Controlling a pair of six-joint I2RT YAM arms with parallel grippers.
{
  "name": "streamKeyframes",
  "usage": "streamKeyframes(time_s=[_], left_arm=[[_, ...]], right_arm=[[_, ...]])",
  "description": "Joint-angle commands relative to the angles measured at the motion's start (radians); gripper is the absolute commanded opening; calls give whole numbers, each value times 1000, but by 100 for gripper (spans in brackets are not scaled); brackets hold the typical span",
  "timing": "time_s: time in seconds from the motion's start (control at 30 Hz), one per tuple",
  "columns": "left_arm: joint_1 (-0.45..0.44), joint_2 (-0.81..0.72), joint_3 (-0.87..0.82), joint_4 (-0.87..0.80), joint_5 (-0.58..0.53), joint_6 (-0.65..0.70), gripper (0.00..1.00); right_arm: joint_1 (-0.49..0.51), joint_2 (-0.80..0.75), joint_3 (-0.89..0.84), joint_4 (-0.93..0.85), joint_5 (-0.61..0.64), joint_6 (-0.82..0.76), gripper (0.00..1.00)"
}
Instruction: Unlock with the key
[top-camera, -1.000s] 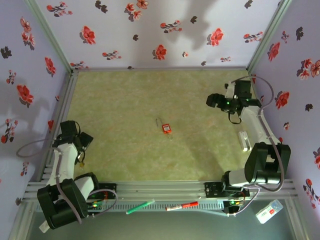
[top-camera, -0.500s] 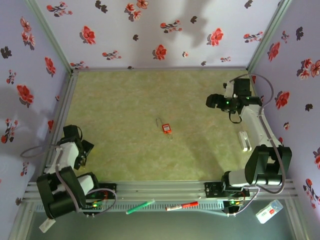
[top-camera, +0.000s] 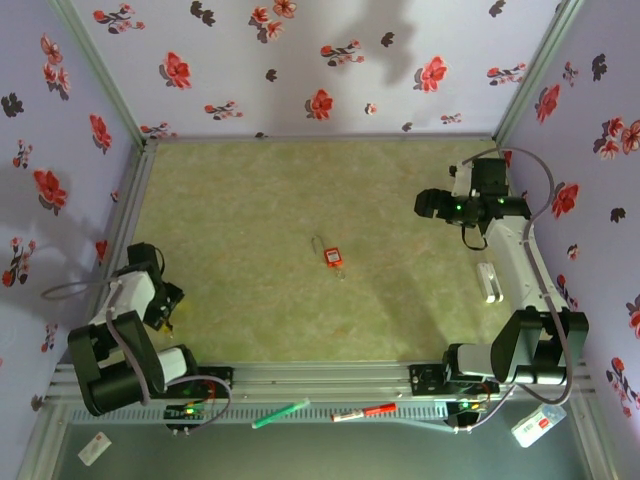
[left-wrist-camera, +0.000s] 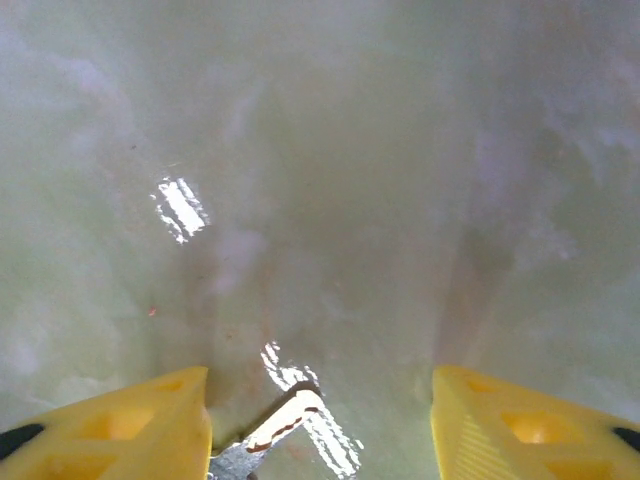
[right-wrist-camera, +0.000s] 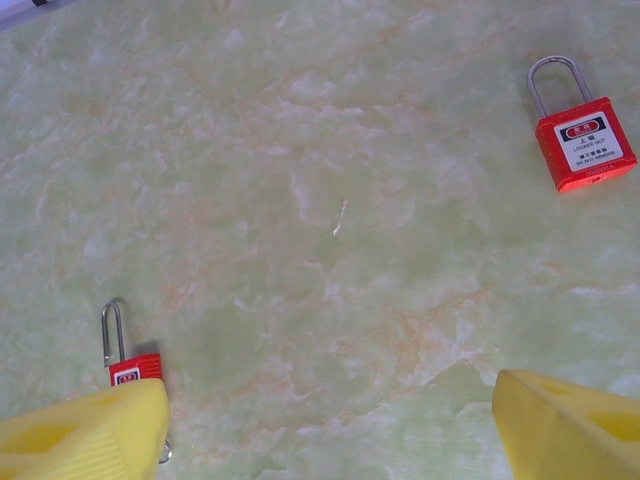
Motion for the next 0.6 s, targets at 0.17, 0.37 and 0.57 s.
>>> streamKeyframes(time_s=[0.17,0.37,0.57], left_arm=[[-219,65,-61,271,311,-163,22],[-290,33,-39,292,351,-265,8],[-270,-136,39,78,262,-243,13]], right_arm=[[3,-8,23,16,7,34,84],[3,-26,-6,40,6,54,84],[3,-51,-34,42,-3,76,84]])
